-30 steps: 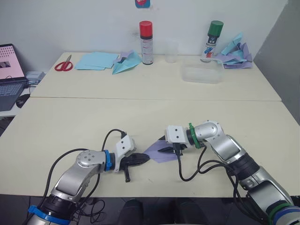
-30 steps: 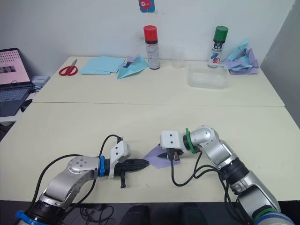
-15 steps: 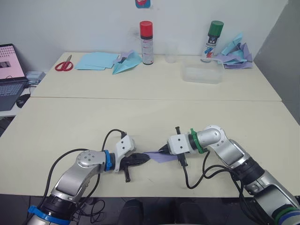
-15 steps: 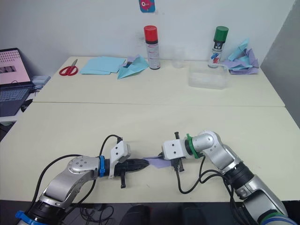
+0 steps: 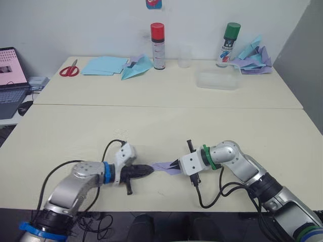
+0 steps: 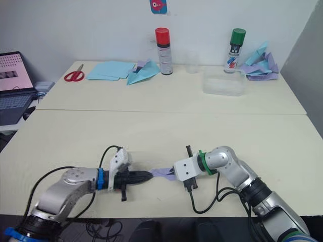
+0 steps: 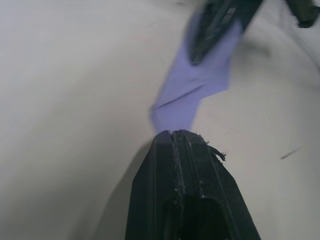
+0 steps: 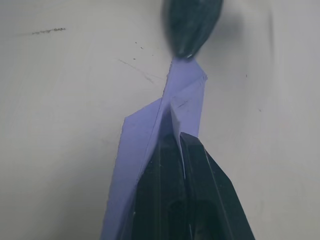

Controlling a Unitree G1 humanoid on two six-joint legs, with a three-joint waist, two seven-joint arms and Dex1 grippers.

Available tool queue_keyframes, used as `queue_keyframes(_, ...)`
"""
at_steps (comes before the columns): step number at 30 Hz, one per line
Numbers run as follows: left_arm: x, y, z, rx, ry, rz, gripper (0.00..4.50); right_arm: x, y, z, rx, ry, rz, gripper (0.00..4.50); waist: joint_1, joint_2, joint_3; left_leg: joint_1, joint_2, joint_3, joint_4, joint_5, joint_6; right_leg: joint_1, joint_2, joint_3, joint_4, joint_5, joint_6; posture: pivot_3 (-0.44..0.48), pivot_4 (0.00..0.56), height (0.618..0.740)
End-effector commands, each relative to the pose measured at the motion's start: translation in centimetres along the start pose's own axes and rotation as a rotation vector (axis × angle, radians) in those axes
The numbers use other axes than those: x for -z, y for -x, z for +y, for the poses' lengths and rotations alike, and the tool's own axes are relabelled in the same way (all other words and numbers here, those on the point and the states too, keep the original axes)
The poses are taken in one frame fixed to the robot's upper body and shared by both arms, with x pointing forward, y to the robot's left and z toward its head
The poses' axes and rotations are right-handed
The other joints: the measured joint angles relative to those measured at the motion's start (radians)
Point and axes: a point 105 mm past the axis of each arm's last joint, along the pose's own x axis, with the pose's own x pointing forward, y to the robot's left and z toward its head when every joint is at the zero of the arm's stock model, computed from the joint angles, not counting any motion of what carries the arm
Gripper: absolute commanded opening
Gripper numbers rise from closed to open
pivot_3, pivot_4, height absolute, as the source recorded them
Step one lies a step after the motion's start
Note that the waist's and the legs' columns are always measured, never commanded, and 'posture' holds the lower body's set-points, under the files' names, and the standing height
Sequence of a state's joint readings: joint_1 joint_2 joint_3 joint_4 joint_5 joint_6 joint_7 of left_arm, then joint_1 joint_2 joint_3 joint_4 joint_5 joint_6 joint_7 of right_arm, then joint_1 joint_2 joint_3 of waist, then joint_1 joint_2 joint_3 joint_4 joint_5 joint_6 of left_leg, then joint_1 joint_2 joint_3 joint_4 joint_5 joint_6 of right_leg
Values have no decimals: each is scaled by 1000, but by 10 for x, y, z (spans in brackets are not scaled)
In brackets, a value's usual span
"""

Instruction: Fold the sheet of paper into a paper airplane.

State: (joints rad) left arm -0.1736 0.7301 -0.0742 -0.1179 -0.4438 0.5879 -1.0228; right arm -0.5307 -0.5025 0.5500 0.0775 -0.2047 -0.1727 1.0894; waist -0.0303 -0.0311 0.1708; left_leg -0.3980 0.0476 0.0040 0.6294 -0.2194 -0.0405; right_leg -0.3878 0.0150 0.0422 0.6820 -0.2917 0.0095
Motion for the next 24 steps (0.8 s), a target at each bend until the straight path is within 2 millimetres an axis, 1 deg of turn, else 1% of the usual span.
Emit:
queue_keyframes(1, -25, 1, 4, 1, -13, -69, 0, 10, -2, 9, -43, -29, 42, 29, 0, 0, 0, 0, 0, 0, 0, 0, 0, 0, 0, 0, 0, 0, 0, 0, 150, 740)
queue_keyframes(3, -32, -5, 1, 16, -25, -82, 0, 11, -2, 9, -45, -25, 50, 29, 0, 0, 0, 0, -1, 1, 0, 0, 0, 0, 0, 1, -1, 0, 0, 0, 150, 740)
queue_keyframes(5, -34, -9, -3, 27, -38, -81, 0, 11, -2, 9, -46, -25, 50, 29, -1, 0, 0, -1, -1, 1, 0, 0, 0, 0, 0, 2, -1, 0, 0, 0, 150, 740)
queue_keyframes(8, -35, -26, -14, 48, -47, -95, 0, 12, -1, 9, -46, -29, 52, 29, 0, -1, 0, -1, -1, 1, 0, 0, 0, 0, 0, 1, -1, 0, 0, 0, 150, 740)
queue_keyframes(11, -26, -39, -21, 59, -74, -61, 0, 11, 0, 11, -50, -34, 48, 29, 1, -1, 0, -1, 0, 0, 0, 0, 0, 0, -1, 1, -1, 0, 0, 0, 150, 740)
queue_keyframes(14, -12, -51, -19, 40, -107, -18, 0, 9, 0, 13, -52, -54, 28, 29, 1, -1, 0, 0, -1, 0, 0, 0, 0, 0, -1, 1, 0, 0, 0, 0, 150, 740)
queue_keyframes(17, -1, -57, -19, 43, -121, 18, 0, 7, 2, 16, -74, -69, 19, 596, 1, -1, 0, -1, -1, 0, 0, 0, 0, 1, -1, 2, -1, 0, 0, 0, 150, 740)
queue_keyframes(22, 13, -60, -24, 80, -134, 65, 0, 6, 8, 23, -134, -94, 19, 2197, 2, 0, -1, 0, -2, 1, 0, 0, 0, 1, -1, 2, -1, 0, 0, 0, 150, 740)
queue_keyframes(24, 16, -61, -24, 84, -136, 73, 0, 5, 15, 29, -192, -116, 23, 2197, 3, 0, -1, 0, -2, 1, 0, 0, 0, 1, -1, 2, -1, 0, 0, 0, 150, 740)
